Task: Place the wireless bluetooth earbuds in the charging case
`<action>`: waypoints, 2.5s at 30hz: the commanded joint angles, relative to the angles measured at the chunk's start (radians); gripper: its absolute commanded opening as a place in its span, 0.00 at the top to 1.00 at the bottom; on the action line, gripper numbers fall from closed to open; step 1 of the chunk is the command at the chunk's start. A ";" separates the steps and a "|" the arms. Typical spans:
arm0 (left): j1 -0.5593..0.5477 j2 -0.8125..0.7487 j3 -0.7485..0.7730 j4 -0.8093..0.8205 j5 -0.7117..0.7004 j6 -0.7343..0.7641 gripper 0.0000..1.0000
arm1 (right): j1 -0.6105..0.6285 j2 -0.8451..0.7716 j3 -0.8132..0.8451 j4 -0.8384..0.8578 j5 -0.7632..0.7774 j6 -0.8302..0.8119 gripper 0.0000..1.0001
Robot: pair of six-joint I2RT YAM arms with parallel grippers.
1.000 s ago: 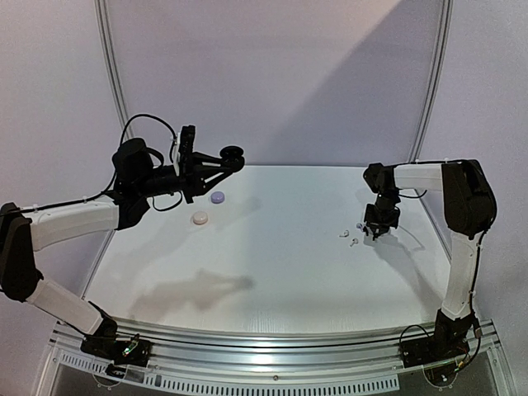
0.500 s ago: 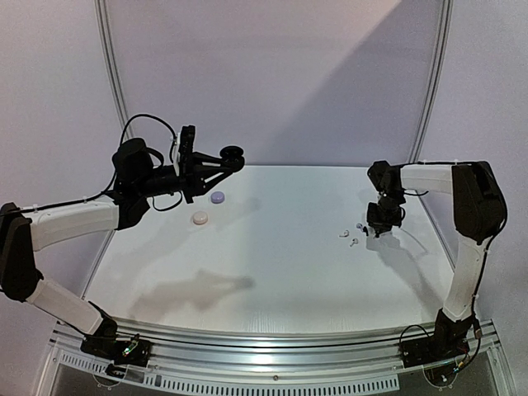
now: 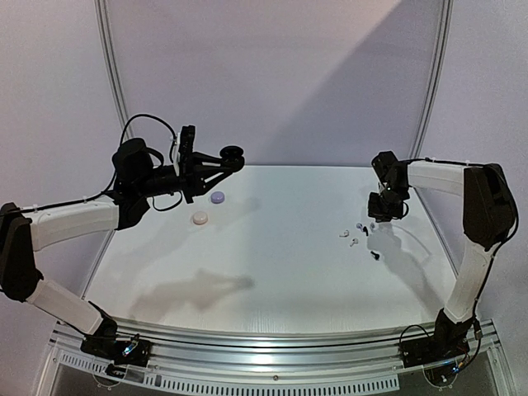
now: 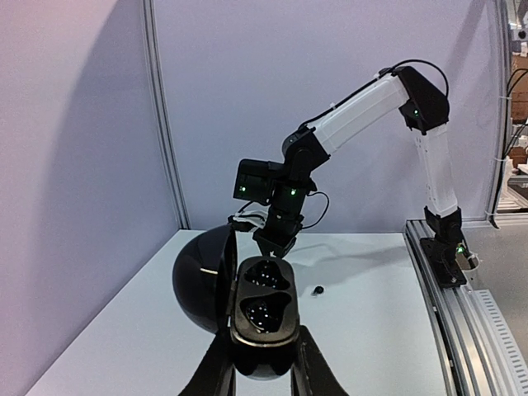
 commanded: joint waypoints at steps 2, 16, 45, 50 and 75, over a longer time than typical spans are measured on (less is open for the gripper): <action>-0.002 -0.008 -0.020 0.020 -0.009 0.014 1.00 | 0.004 -0.050 -0.010 0.014 0.034 -0.015 1.00; 0.000 -0.004 -0.021 0.019 -0.010 0.012 1.00 | 0.004 -0.086 -0.089 -0.206 0.029 0.065 0.89; 0.001 -0.020 -0.041 0.027 -0.009 0.025 1.00 | 0.016 -0.032 -0.182 -0.278 -0.146 -0.129 0.55; 0.001 -0.025 -0.043 0.022 -0.005 0.025 1.00 | 0.021 0.011 -0.187 -0.302 -0.136 -0.204 0.56; 0.000 -0.038 -0.060 0.019 -0.003 0.052 1.00 | 0.058 0.011 -0.240 -0.286 -0.138 -0.308 0.72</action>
